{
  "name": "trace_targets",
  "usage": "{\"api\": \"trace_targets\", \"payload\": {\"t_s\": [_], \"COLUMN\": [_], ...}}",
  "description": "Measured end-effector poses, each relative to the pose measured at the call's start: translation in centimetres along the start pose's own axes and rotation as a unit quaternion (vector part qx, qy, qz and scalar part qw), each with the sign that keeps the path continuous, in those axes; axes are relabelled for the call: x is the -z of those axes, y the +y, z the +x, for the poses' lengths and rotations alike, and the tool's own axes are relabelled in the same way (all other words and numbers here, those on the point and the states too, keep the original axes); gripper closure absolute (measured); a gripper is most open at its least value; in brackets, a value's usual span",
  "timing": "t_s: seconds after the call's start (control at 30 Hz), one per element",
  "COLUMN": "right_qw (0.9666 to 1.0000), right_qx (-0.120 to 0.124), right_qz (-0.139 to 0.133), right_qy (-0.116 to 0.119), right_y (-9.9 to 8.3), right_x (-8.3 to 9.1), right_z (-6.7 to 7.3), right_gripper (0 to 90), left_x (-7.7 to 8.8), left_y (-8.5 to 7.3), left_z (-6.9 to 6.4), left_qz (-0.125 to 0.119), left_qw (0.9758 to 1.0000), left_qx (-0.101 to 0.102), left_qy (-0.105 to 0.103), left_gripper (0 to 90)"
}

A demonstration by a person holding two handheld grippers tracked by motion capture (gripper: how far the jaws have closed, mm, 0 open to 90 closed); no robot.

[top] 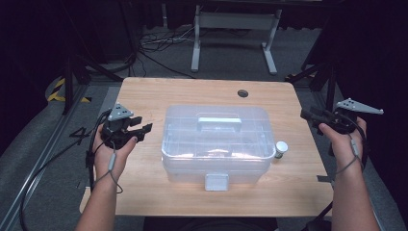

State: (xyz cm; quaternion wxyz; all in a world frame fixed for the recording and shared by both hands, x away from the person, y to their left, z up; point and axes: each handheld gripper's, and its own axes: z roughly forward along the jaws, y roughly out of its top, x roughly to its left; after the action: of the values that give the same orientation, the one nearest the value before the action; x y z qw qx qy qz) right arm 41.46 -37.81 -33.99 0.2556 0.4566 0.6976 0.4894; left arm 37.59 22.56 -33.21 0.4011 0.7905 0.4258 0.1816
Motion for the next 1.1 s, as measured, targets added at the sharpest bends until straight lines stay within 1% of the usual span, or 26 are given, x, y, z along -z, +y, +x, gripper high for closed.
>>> {"api": "trace_targets", "payload": {"t_s": [0.07,0.1,0.13,0.17,0.27,0.33,0.4,0.43,0.47,0.53,0.6,0.63,0.7,0.8,0.83,0.87,0.9,0.93,1.0,1.03,1.07,1.1], "right_qw": [1.0,1.0,0.9999,0.9999,0.9999,0.9999,0.9999,0.9997,0.9997,0.9996,0.9996,0.9996,0.9995,0.9995,0.9995,0.9995,0.9995,0.9995,0.9995,0.9995,0.9995,0.9995], "right_qx": [0.004,0.002,-0.01,-0.015,-0.015,-0.009,-0.008,-0.015,-0.015,-0.016,-0.021,-0.022,-0.022,-0.021,-0.021,-0.022,-0.022,-0.022,-0.023,-0.024,-0.024,-0.024], "right_qz": [-0.004,-0.004,-0.002,0.003,0.005,0.009,0.011,0.018,0.018,0.021,0.02,0.019,0.02,0.025,0.025,0.024,0.024,0.024,0.022,0.021,0.022,0.021], "right_qy": [-0.005,-0.005,-0.006,-0.006,-0.007,-0.004,-0.004,-0.004,-0.004,-0.006,-0.006,-0.007,-0.007,0.001,0.001,0.004,0.005,0.005,0.004,0.005,0.005,0.006], "right_y": [0.1,0.1,0.0,0.0,0.0,-0.1,-0.1,-0.3,-0.3,-0.4,-0.4,-0.4,-0.4,-0.4,-0.4,-0.4,-0.4,-0.4,-0.4,-0.3,-0.3,-0.3], "right_x": [0.1,0.2,0.3,0.4,0.6,0.6,0.7,0.8,0.8,1.0,1.2,1.2,1.2,1.0,1.0,0.9,0.9,1.0,1.0,1.0,1.0,0.9], "right_z": [0.1,0.2,0.3,0.3,0.5,0.7,0.9,0.9,0.9,0.8,0.8,0.7,0.7,0.8,0.8,0.9,0.9,0.8,0.8,0.8,0.8,0.9], "right_gripper": [47.7,48.0,48.4,48.1,48.3,48.2,47.8,47.7,47.7,47.7,47.3,47.3,47.3,47.3,47.3,47.4,47.4,47.4,47.4,47.4,47.4,47.4], "left_x": [0.1,0.1,0.2,0.3,0.4,0.3,0.1,-0.1,-0.1,-0.2,-0.2,-0.2,-0.5,-1.1,-1.3,-1.6,-1.7,-1.8,-1.9,-1.9,-2.1,-2.2], "left_y": [0.3,0.4,0.6,0.8,1.3,1.7,1.9,2.2,2.2,2.8,3.3,3.6,4.0,4.3,4.4,4.7,4.8,5.0,5.3,5.3,5.6,5.7], "left_z": [-0.1,-0.2,-0.3,-0.4,-0.9,-1.2,-1.4,-1.6,-1.6,-2.0,-2.8,-2.9,-3.4,-4.1,-4.3,-4.8,-4.9,-5.1,-5.5,-5.5,-5.9,-6.1], "left_qz": [0.008,0.006,0.001,-0.001,-0.006,-0.012,-0.014,-0.014,-0.014,-0.011,-0.018,-0.018,-0.025,-0.019,-0.019,-0.014,-0.015,-0.017,-0.018,-0.018,-0.02,-0.018], "left_qw": [1.0,1.0,1.0,1.0,0.9999,0.9996,0.9993,0.9992,0.9992,0.9987,0.9979,0.9973,0.9966,0.9955,0.9949,0.9942,0.9939,0.9935,0.9923,0.9923,0.9911,0.9908], "left_qx": [-0.003,0.001,0.002,0.004,-0.004,-0.01,-0.015,-0.019,-0.019,-0.029,-0.038,-0.047,-0.053,-0.039,-0.04,-0.05,-0.055,-0.053,-0.057,-0.057,-0.055,-0.054], "left_qy": [-0.001,-0.002,-0.002,-0.005,-0.008,-0.024,-0.032,-0.033,-0.033,-0.041,-0.05,-0.053,-0.058,-0.084,-0.091,-0.094,-0.094,-0.099,-0.108,-0.108,-0.119,-0.123], "left_gripper": [52.6,52.3,52.0,52.3,52.9,53.1,53.2,53.5,53.5,53.4,53.6,53.9,54.1,53.1,53.1,52.8,52.8,52.8,53.0,52.8,52.7,52.1]}}
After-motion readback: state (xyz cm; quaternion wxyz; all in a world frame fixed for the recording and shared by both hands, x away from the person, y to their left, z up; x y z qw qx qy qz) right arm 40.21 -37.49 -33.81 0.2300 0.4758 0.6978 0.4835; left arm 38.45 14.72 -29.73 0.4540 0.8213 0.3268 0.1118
